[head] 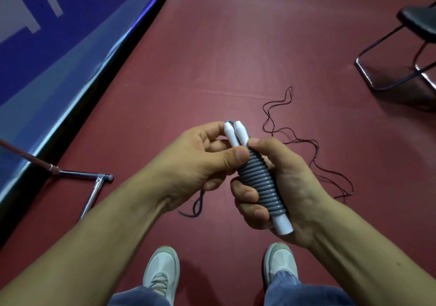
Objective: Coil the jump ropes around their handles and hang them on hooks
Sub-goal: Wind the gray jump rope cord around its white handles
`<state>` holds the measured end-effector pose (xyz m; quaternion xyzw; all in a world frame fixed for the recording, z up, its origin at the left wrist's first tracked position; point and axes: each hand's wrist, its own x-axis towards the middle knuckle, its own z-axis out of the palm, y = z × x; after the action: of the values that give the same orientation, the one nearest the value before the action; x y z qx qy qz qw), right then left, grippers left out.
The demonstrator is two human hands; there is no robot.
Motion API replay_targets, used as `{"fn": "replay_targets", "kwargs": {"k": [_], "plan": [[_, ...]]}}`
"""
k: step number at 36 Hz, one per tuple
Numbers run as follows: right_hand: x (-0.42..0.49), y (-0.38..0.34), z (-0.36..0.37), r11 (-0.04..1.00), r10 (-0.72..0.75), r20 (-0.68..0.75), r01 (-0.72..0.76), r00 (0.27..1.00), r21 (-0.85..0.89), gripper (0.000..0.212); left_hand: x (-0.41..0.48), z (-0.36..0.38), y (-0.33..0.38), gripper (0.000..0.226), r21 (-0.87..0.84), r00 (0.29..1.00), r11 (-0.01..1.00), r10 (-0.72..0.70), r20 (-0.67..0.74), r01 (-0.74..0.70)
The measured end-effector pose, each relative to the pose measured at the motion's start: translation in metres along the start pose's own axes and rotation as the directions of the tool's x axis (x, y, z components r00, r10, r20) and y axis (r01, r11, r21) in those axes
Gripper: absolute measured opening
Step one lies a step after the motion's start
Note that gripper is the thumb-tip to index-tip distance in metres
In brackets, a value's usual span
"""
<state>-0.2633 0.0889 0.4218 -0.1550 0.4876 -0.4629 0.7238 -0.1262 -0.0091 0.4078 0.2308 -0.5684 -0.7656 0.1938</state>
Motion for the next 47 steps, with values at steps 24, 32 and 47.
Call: {"fn": "replay_targets", "kwargs": {"k": [24,32,47], "plan": [[0.000,0.008,-0.004,0.998,-0.066,0.035,0.066,0.997,-0.020,0.060,-0.005,0.000,0.001,0.026,-0.057,0.997,0.998,-0.042,-0.072,0.038],[0.000,0.014,0.005,0.919,-0.138,-0.227,0.039,0.964,-0.392,0.067,-0.004,0.007,-0.010,0.015,0.047,0.979,0.997,-0.049,-0.199,0.059],[-0.010,0.004,0.002,0.988,0.077,0.289,-0.112,0.954,0.109,0.057,-0.005,-0.008,0.003,0.046,-0.297,0.970,0.954,0.026,0.242,0.049]]}}
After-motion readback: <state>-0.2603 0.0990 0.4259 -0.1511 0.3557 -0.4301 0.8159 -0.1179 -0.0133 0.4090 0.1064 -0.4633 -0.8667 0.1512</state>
